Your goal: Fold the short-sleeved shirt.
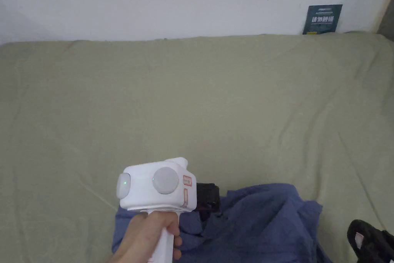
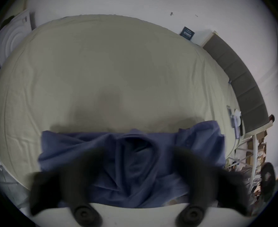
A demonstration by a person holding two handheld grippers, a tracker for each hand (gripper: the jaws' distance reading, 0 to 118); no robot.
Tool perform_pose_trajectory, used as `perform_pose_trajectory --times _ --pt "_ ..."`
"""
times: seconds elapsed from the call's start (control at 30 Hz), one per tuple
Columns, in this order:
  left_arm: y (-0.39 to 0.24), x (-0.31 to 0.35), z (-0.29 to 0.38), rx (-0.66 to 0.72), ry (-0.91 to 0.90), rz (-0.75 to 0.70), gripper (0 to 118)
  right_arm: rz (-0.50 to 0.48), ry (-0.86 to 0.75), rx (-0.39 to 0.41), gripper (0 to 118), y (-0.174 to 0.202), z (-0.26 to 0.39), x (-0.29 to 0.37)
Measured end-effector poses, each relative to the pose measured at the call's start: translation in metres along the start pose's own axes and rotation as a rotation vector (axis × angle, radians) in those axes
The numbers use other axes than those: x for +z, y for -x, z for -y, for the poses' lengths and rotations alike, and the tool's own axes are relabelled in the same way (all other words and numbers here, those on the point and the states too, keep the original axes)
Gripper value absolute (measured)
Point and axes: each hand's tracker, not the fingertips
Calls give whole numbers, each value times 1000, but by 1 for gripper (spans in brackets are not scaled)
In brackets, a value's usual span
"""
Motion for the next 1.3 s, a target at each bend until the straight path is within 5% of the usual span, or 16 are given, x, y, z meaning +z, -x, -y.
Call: perform_pose_trajectory --times 0.17,0.2,0.23,0.27,0.33,0.53,0.87,1.07,1.3 --pt "12 83 -12 -44 -54 44 98 -17 10 -12 1 2 0 -8" --pt "20 101 -12 -63 -81 41 72 -23 15 -7 1 4 1 -11" --pt "36 109 -8 -68 -124 27 25 -33 20 -2 1 7 2 -13" --pt "47 120 -6 -60 -159 26 25 -41 23 2 1 10 3 -13" --pt "67 132 -3 -51 -169 -11 0 -58 35 13 1 16 5 -16" --pt "108 87 -5 54 -87 91 0 -90 66 14 1 26 10 -19" --pt "39 -43 23 131 86 441 0 -32 95 5 1 9 12 -16" --pt "65 -19 14 173 97 467 0 -15 129 -19 1 3 16 -25" --pt "121 95 19 81 -75 336 0 -57 128 -6 1 21 12 -30"
